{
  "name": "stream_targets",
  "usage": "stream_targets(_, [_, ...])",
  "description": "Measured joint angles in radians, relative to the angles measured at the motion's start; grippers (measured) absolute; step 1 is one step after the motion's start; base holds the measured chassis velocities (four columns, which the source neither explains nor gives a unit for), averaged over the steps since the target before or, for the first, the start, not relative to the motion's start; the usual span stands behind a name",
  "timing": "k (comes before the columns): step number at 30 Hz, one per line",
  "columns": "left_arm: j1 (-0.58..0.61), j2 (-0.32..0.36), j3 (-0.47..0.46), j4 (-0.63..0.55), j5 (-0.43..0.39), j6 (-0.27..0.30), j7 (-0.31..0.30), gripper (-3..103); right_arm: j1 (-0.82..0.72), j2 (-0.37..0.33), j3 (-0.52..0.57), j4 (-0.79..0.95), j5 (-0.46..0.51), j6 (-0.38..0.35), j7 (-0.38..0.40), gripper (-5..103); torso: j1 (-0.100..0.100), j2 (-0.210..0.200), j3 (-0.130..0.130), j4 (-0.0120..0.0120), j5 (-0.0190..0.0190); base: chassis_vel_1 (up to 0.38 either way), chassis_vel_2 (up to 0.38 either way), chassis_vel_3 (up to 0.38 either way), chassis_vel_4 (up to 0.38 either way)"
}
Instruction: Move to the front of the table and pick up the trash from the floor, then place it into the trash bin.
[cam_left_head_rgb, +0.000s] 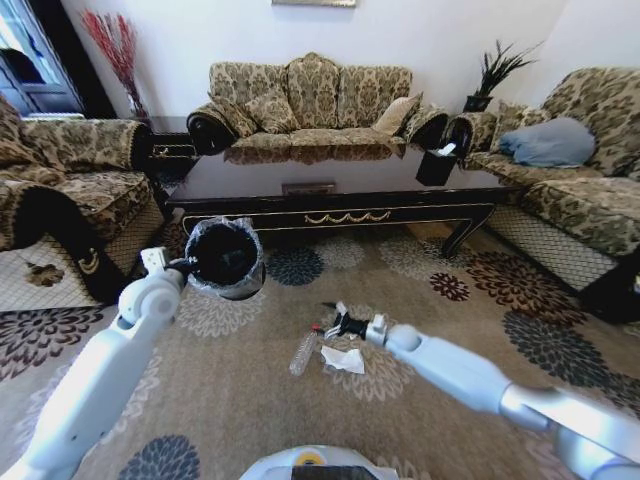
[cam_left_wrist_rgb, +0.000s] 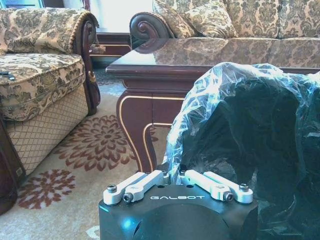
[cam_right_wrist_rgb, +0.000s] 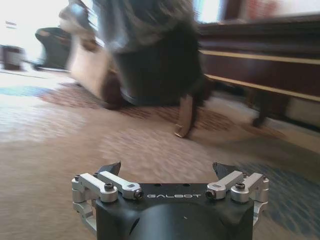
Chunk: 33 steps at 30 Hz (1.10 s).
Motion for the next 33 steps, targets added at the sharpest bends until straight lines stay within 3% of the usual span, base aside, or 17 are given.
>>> stream_targets(3, [0.009, -0.006, -0.021, -0.011, 0.000, 0.000, -0.001, 2, -0.002, 0.031, -0.067, 0.028, 0.066, -0.079, 0.318, 100, 0.000, 0.000, 0.000, 0.0000, 0.0001, 0.000, 0.000, 0.000, 0.000])
stream_targets(4, [0.009, -0.006, -0.021, -0.011, 0.000, 0.000, -0.001, 2, -0.002, 0.031, -0.067, 0.028, 0.066, -0.079, 0.318, 100, 0.000, 0.000, 0.000, 0.0000, 0.0001, 0.000, 0.000, 0.000, 0.000])
stream_targets(7, [0.009, -0.013, -0.030, -0.013, 0.000, 0.000, -0.001, 2, -0.003, 0.058, -0.096, 0.046, 0.159, -0.139, 0.490, 100, 0.000, 0.000, 0.000, -0.0003, 0.0000, 0.000, 0.000, 0.000, 0.000])
stream_targets(9, [0.006, -0.020, -0.032, -0.013, 0.000, 0.000, -0.001, 2, 0.000, 0.089, -0.119, 0.075, 0.274, -0.196, 0.627, 100, 0.000, 0.000, 0.000, -0.0004, -0.0001, 0.000, 0.000, 0.000, 0.000])
stream_targets(10, [0.006, -0.020, -0.032, -0.013, 0.000, 0.000, -0.001, 2, 0.000, 0.089, -0.119, 0.075, 0.274, -0.196, 0.627, 100, 0.000, 0.000, 0.000, -0.0004, -0.0001, 0.000, 0.000, 0.000, 0.000])
stream_targets(12, [0.000, -0.027, -0.032, -0.011, 0.000, 0.000, -0.001, 2, 0.007, 0.140, -0.132, 0.107, 0.404, -0.295, 0.813, 100, 0.000, 0.000, 0.000, -0.0003, 0.0000, 0.000, 0.000, 0.000, 0.000])
stream_targets(14, [-0.005, -0.031, -0.033, -0.008, 0.002, 0.000, 0.000, 2, 0.018, 0.197, -0.144, 0.119, 0.500, -0.379, 0.936, 100, 0.000, 0.000, 0.000, -0.0001, 0.0001, 0.000, 0.000, 0.000, 0.000])
stream_targets(16, [-0.006, -0.031, -0.033, -0.007, 0.002, 0.000, 0.000, 2, 0.025, 0.212, -0.152, 0.120, 0.520, -0.400, 0.960, 100, 0.000, 0.000, 0.000, 0.0000, 0.0002, 0.000, 0.000, 0.000, 0.000])
stream_targets(21, [0.006, -0.034, -0.048, -0.005, 0.007, 0.000, 0.004, 2, 0.088, 0.319, -0.203, 0.135, 0.726, -0.579, 1.196, 100, 0.000, 0.000, 0.000, 0.0000, 0.0000, 0.000, 0.000, 0.000, 0.000])
stream_targets(23, [0.010, -0.034, -0.053, -0.005, 0.008, 0.000, 0.005, 2, 0.101, 0.334, -0.212, 0.145, 0.776, -0.608, 1.228, 100, 0.000, 0.000, 0.000, 0.0001, -0.0001, 0.000, 0.000, 0.000, 0.000])
stream_targets(25, [0.015, -0.034, -0.063, -0.005, 0.015, -0.002, 0.005, 2, 0.120, 0.353, -0.239, 0.156, 0.826, -0.628, 1.247, 100, 0.000, 0.000, 0.000, 0.0001, -0.0001, 0.000, 0.000, 0.000, 0.000])
stream_targets(33, [0.032, -0.028, -0.081, -0.017, 0.018, -0.005, 0.008, 2, 0.091, 0.394, -0.233, 0.092, 0.820, -0.627, 1.231, 100, 0.000, 0.000, 0.000, -0.0001, 0.0000, 0.000, 0.000, 0.000, 0.000])
